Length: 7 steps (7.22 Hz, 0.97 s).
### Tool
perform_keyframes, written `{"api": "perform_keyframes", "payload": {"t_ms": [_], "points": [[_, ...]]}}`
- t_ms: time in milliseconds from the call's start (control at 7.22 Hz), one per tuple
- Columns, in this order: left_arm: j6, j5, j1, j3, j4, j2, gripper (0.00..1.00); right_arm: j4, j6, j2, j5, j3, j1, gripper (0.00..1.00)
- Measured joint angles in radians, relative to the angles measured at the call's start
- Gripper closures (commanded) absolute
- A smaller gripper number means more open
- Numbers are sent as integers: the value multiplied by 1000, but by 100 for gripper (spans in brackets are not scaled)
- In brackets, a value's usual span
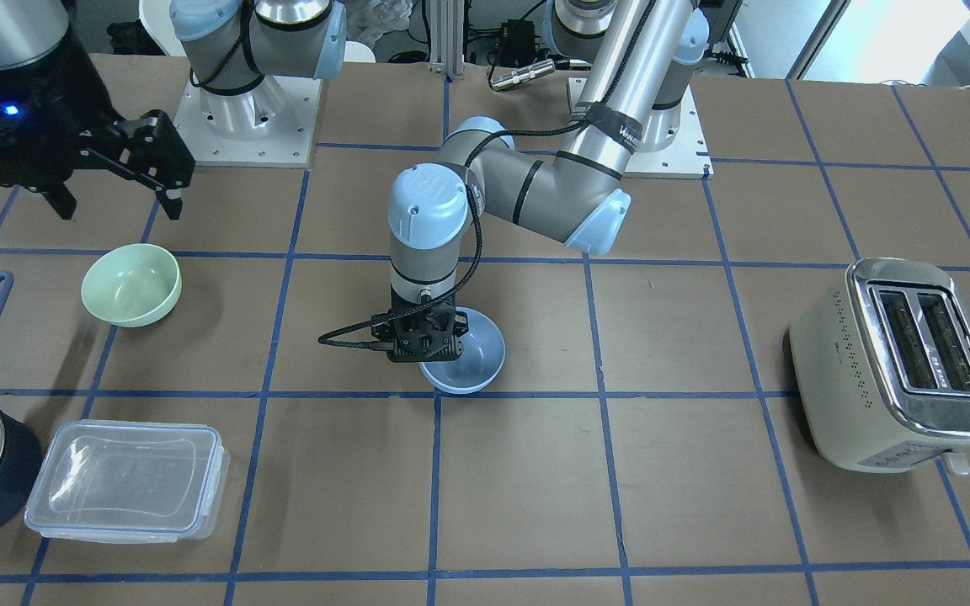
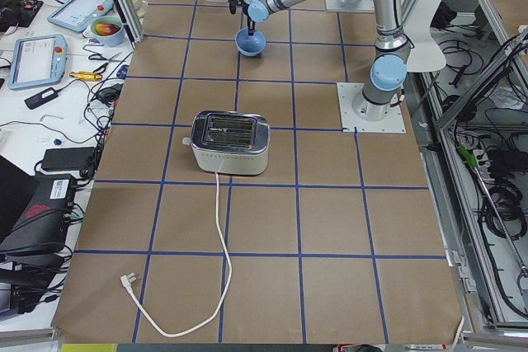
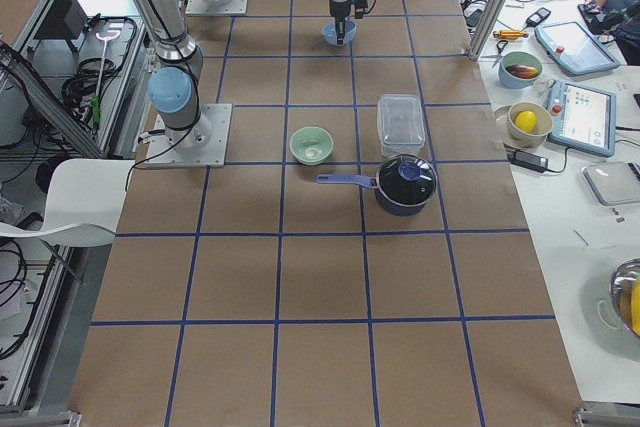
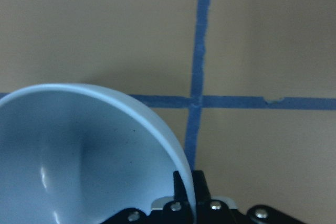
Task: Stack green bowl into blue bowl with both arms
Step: 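Carry the blue bowl to the table center while right gripper approaches green bowl, then release the blue bowl and raise the left gripper while right gripper lowers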
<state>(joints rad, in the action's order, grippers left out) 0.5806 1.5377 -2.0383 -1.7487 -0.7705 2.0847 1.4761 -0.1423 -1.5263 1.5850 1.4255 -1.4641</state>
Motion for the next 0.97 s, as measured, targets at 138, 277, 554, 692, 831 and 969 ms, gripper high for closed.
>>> {"api": "perform_keyframes", "payload": {"t_ms": [138,277,554,692,831,969], "points": [[43,-8,-10,8,28,19,0,-37,-83,3,2,41,89,0],[56,-17,-14,14,39,19,0,-44,-152,4,6,108,184,0],[5,-64,18,46,18,-33,0,66,-257,8,22,279,340,0],[-37,-80,64,70,-40,-74,0,186,-307,9,37,374,385,0],[-119,-87,126,102,-142,-125,0,307,-341,11,44,470,406,0],[-225,-80,186,136,-271,-176,0,410,-365,21,46,553,414,4]]}}
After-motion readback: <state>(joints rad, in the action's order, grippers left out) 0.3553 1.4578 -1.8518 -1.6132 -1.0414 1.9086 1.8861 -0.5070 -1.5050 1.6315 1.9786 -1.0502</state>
